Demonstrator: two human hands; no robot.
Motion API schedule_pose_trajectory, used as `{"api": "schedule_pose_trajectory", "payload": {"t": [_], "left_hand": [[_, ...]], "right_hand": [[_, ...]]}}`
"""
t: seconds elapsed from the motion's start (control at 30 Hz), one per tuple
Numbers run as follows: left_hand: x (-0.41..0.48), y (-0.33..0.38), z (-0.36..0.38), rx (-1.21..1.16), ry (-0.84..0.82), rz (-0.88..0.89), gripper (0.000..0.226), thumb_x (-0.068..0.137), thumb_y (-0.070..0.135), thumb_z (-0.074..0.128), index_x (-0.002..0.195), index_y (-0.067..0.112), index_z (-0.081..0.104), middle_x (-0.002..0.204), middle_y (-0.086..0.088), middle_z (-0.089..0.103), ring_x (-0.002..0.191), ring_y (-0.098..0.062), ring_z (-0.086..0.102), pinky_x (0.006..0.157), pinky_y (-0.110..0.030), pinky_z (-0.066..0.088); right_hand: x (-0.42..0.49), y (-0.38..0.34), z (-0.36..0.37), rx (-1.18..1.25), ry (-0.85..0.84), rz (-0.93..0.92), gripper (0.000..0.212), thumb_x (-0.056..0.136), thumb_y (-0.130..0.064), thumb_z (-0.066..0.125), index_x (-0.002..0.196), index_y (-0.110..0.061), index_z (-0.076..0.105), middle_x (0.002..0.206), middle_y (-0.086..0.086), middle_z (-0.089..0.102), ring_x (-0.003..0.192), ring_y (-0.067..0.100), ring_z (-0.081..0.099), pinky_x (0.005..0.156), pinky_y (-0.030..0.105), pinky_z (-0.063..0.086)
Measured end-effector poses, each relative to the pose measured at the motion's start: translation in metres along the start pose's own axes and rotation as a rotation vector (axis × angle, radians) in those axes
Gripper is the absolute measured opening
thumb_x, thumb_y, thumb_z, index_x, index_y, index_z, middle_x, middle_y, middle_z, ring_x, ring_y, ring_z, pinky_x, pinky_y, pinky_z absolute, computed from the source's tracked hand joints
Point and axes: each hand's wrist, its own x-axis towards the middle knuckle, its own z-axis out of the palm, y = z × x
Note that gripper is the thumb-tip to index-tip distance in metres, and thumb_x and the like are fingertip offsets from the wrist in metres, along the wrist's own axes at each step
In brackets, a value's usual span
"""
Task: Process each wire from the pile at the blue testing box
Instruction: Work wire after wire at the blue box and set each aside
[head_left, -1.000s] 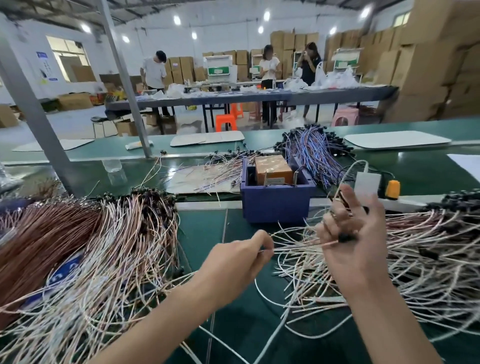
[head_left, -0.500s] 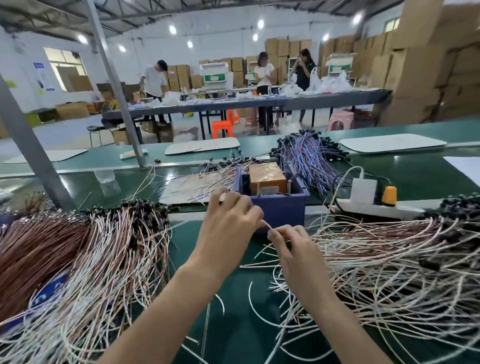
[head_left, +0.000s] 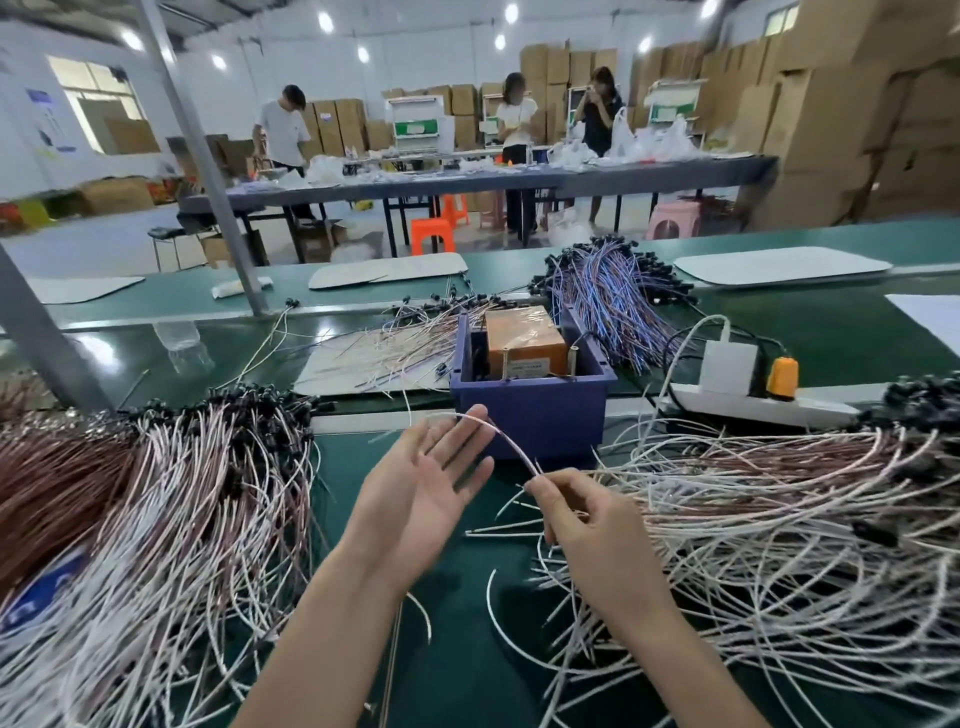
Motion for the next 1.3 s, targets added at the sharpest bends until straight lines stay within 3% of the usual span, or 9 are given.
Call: {"api": "schedule_pose_trajectory", "payload": {"t": [0.1, 0.2, 0.33, 0.57, 0.77, 0.9, 1.0, 1.13, 1.3], "left_hand": [[0.002, 0.004, -0.004, 0.003, 0.008, 0.068, 0.023, 0.104, 0.026, 0.047, 0.115, 0.014, 0.063, 0.081, 0.003, 0.069, 0.082, -0.016, 0.073, 0.088, -0.036, 0.053], [0.002, -0.007, -0.008, 0.317, 0.109, 0.254, 0.026, 0.11, 0.022, 0.037, 0.123, 0.017, 0.058, 0.06, 0.006, 0.05, 0.059, -0.01, 0.059, 0.063, -0.024, 0.052], [-0.002, -0.027, -0.01, 0.822, 0.099, 0.525, 0.025, 0.11, 0.02, 0.038, 0.126, 0.026, 0.056, 0.058, 0.01, 0.046, 0.056, -0.011, 0.049, 0.058, -0.022, 0.045], [-0.001, -0.038, -0.014, 0.999, 0.138, 0.63, 0.024, 0.107, 0.022, 0.045, 0.118, 0.025, 0.066, 0.06, 0.01, 0.049, 0.052, -0.008, 0.038, 0.053, -0.022, 0.035], [0.0, -0.036, -0.017, 0.93, 0.221, 0.546, 0.024, 0.106, 0.017, 0.045, 0.111, 0.027, 0.066, 0.061, 0.009, 0.057, 0.049, -0.008, 0.038, 0.048, -0.019, 0.035], [0.002, -0.029, -0.015, 0.69, 0.255, 0.381, 0.021, 0.105, 0.013, 0.044, 0.105, 0.019, 0.065, 0.067, 0.007, 0.064, 0.041, -0.01, 0.046, 0.04, -0.022, 0.037], [0.004, -0.018, -0.012, 0.359, 0.298, 0.271, 0.016, 0.105, 0.017, 0.045, 0.103, 0.016, 0.062, 0.065, 0.007, 0.066, 0.044, -0.011, 0.057, 0.042, -0.022, 0.044], [0.003, -0.01, -0.012, 0.049, 0.296, 0.182, 0.012, 0.104, 0.018, 0.05, 0.099, 0.014, 0.061, 0.064, 0.004, 0.068, 0.057, -0.013, 0.071, 0.044, -0.021, 0.052], [0.001, -0.024, -0.015, 0.375, 0.218, 0.27, 0.016, 0.106, 0.015, 0.046, 0.106, 0.016, 0.062, 0.062, 0.006, 0.057, 0.05, -0.006, 0.053, 0.047, -0.022, 0.05]], "right_hand": [[-0.001, 0.001, 0.0, 0.001, -0.023, -0.014, 0.02, 0.099, -0.05, 0.056, 0.093, -0.037, 0.069, 0.068, -0.002, 0.065, 0.055, 0.009, 0.055, 0.053, 0.029, 0.045], [-0.004, -0.001, 0.001, 0.009, -0.006, -0.037, 0.017, 0.1, -0.048, 0.055, 0.099, -0.039, 0.068, 0.073, -0.003, 0.066, 0.052, 0.007, 0.051, 0.048, 0.02, 0.039], [-0.008, -0.003, 0.004, -0.011, 0.042, -0.048, 0.016, 0.1, -0.048, 0.052, 0.102, -0.041, 0.067, 0.073, -0.005, 0.066, 0.049, 0.006, 0.05, 0.048, 0.017, 0.035], [-0.012, -0.002, 0.001, -0.129, -0.036, -0.106, 0.022, 0.096, -0.056, 0.053, 0.106, -0.042, 0.067, 0.082, -0.03, 0.066, 0.073, 0.001, 0.063, 0.06, 0.012, 0.042], [-0.013, -0.006, 0.003, -0.094, -0.161, -0.222, 0.024, 0.091, -0.057, 0.057, 0.106, -0.043, 0.069, 0.099, -0.022, 0.071, 0.087, 0.011, 0.066, 0.075, 0.028, 0.052], [-0.014, -0.005, -0.001, -0.133, -0.082, -0.225, 0.022, 0.096, -0.058, 0.051, 0.104, -0.042, 0.064, 0.08, -0.023, 0.066, 0.07, 0.006, 0.061, 0.062, 0.015, 0.043], [-0.013, -0.007, -0.004, -0.084, -0.095, -0.168, 0.021, 0.1, -0.057, 0.045, 0.1, -0.04, 0.058, 0.06, -0.011, 0.053, 0.05, 0.008, 0.044, 0.048, 0.019, 0.032], [-0.013, -0.016, -0.003, 0.321, -0.175, -0.034, 0.025, 0.1, -0.049, 0.049, 0.093, -0.032, 0.064, 0.059, -0.01, 0.042, 0.05, 0.005, 0.034, 0.045, 0.019, 0.029], [-0.009, -0.023, -0.004, 0.597, -0.109, 0.145, 0.032, 0.085, -0.055, 0.059, 0.098, -0.029, 0.072, 0.055, -0.002, 0.035, 0.038, 0.01, 0.026, 0.032, 0.021, 0.023]]}}
